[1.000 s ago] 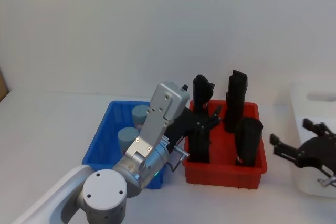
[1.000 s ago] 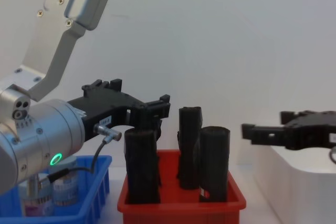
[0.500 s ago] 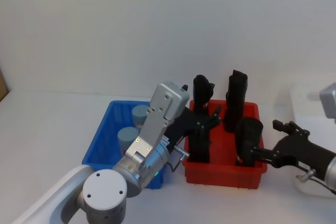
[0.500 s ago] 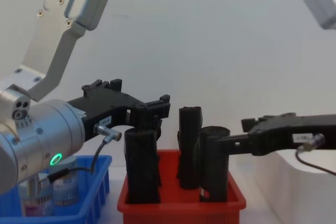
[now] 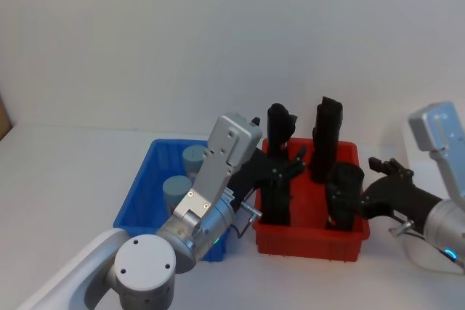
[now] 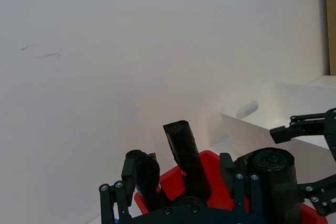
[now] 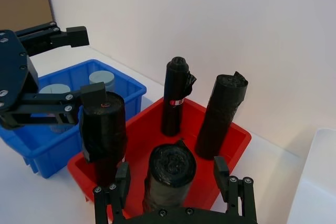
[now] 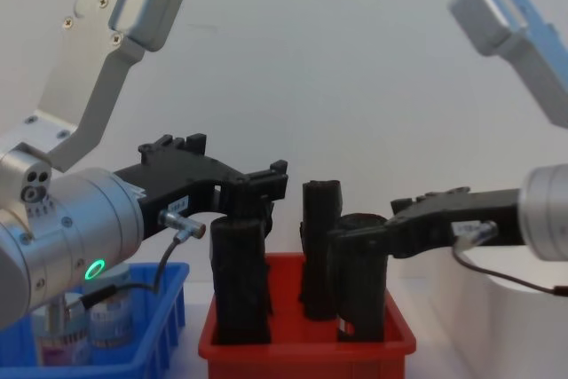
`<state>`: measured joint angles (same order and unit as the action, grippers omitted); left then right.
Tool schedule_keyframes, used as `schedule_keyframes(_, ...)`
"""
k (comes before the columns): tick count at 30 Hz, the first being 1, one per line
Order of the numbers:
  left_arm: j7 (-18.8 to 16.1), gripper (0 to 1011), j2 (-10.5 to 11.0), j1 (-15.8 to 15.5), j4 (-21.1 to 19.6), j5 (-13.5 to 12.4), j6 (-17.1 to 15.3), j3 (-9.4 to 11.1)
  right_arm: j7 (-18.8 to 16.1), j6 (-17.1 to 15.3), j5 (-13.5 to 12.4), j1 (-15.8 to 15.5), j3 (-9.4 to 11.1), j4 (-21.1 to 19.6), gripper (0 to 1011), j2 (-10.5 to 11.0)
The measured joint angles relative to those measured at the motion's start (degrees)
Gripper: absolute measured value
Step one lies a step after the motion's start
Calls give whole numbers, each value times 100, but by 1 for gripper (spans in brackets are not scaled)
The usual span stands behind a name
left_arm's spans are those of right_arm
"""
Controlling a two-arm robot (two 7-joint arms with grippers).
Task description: Pick the cotton swabs from the blue box and place them into the white box.
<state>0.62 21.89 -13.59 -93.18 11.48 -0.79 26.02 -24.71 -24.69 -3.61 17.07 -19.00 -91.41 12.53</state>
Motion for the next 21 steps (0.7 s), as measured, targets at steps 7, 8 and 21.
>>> schedule_keyframes(7,0,1004,0,0,0,0,0,0,147,-53,165,139,-117,192,1002,-177)
schedule_keyframes(8,0,1004,0,0,0,0,0,0,159,-57,178,151,-126,209,1000,-193)
schedule_keyframes(21,0,1004,0,0,0,0,0,0,286,-99,316,268,-222,380,645,-344)
